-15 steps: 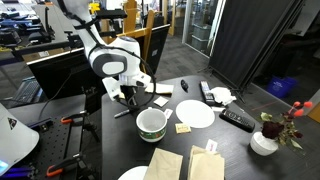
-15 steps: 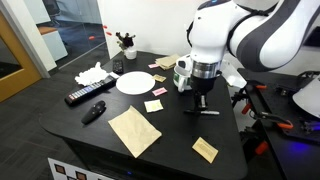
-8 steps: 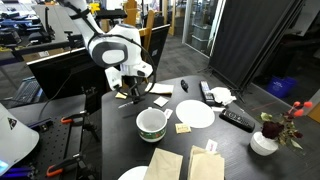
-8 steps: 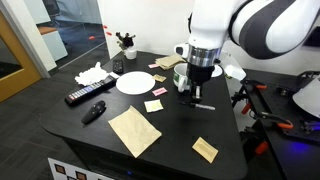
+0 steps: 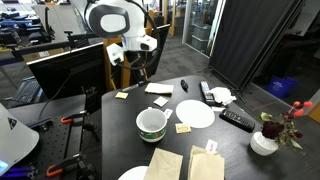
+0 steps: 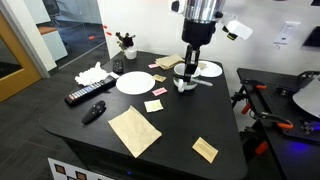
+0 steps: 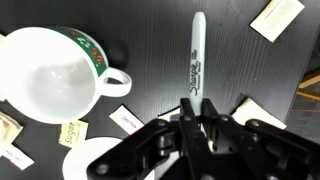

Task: Put the black pen inside the white mug

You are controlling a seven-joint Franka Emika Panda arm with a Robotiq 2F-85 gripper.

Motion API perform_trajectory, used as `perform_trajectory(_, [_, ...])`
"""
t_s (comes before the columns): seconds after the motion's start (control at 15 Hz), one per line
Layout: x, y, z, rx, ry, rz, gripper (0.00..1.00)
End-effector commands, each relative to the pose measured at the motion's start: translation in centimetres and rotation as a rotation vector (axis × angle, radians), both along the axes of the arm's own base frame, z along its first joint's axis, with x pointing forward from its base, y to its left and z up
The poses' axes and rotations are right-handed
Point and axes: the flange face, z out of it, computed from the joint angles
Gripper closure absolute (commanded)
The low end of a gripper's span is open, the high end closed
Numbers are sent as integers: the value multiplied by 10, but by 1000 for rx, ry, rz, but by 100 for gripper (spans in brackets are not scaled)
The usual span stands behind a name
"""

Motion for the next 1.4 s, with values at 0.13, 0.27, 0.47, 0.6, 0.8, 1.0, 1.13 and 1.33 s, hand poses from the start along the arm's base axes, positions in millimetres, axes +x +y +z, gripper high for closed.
perform_trajectory(0.13, [7, -4, 61, -46, 21, -37, 96])
perform_trajectory(0.27, [9, -3, 76, -56, 18, -39, 96])
perform_trajectory(0.47, [11, -1, 72, -35, 10, -17, 85])
perform_trajectory(0.6, [11, 0, 76, -35, 7, -16, 85])
perform_trajectory(0.8, [11, 0, 75, -36, 8, -16, 85])
perform_trajectory(1.0, [13, -4, 79, -116, -71, -155, 96])
perform_trajectory(1.13, [13, -8, 82, -179, -115, -234, 96])
perform_trajectory(1.33, [15, -12, 83, -281, -178, -358, 96])
